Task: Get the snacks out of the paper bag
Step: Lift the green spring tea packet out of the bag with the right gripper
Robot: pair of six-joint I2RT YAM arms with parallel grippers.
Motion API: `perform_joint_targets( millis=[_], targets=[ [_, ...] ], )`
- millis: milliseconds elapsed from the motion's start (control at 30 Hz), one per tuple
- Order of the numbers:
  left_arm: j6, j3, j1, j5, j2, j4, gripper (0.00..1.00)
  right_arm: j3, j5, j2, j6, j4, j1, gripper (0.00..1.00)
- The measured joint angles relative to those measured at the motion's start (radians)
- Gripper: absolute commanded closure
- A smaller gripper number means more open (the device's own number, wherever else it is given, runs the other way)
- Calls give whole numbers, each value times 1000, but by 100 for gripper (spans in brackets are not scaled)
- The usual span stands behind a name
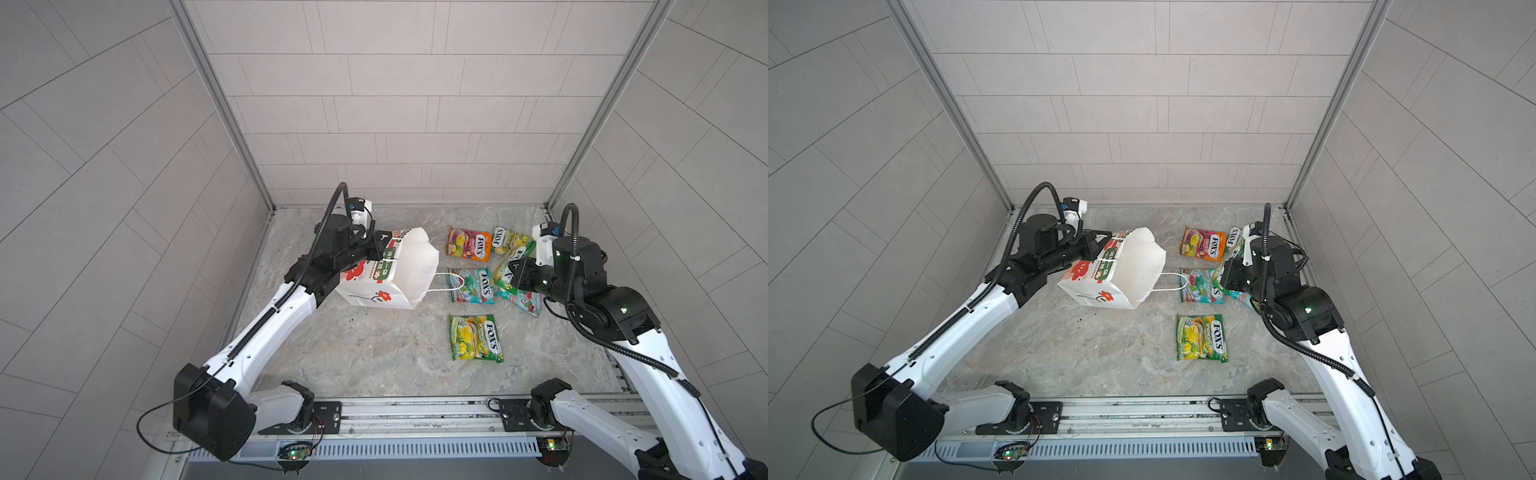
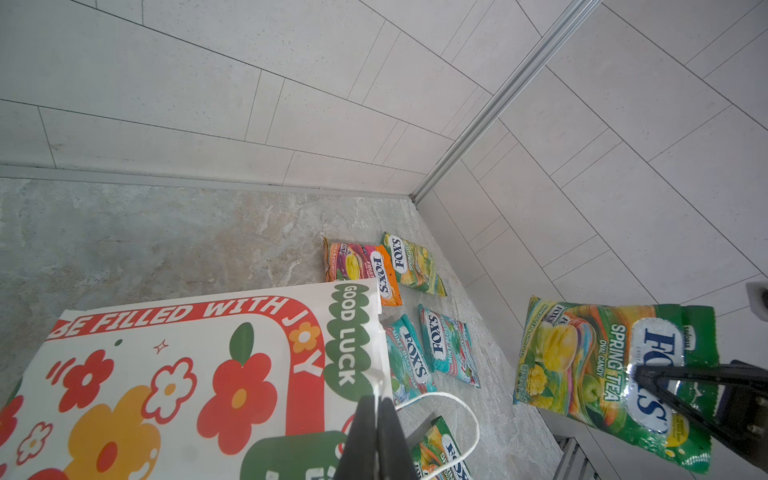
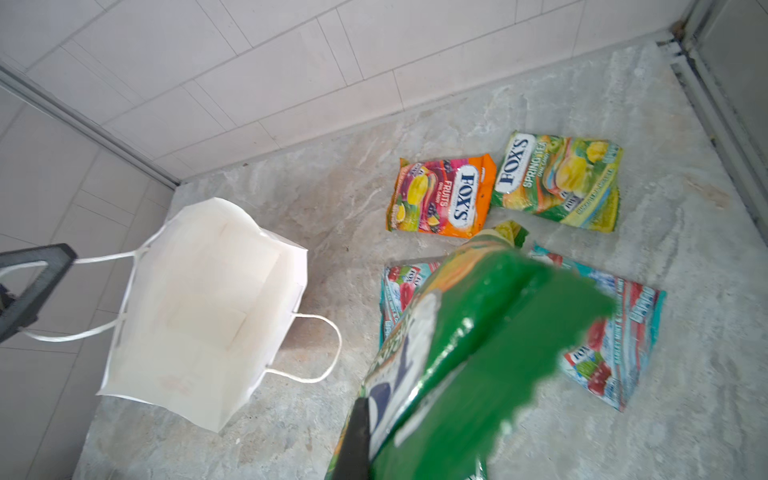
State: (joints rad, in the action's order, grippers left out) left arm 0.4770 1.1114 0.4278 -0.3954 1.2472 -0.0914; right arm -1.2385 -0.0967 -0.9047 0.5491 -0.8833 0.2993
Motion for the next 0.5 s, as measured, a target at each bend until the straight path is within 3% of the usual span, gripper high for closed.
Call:
perform_joint_targets(
  millis=[200, 500],
  targets=[
    [0, 0, 0, 1, -1, -4, 100, 71, -74, 2, -27, -37, -18, 100],
    [-9, 0, 0, 48, -32, -5, 100, 251, -321, -27, -7, 48, 21, 100]
  ],
)
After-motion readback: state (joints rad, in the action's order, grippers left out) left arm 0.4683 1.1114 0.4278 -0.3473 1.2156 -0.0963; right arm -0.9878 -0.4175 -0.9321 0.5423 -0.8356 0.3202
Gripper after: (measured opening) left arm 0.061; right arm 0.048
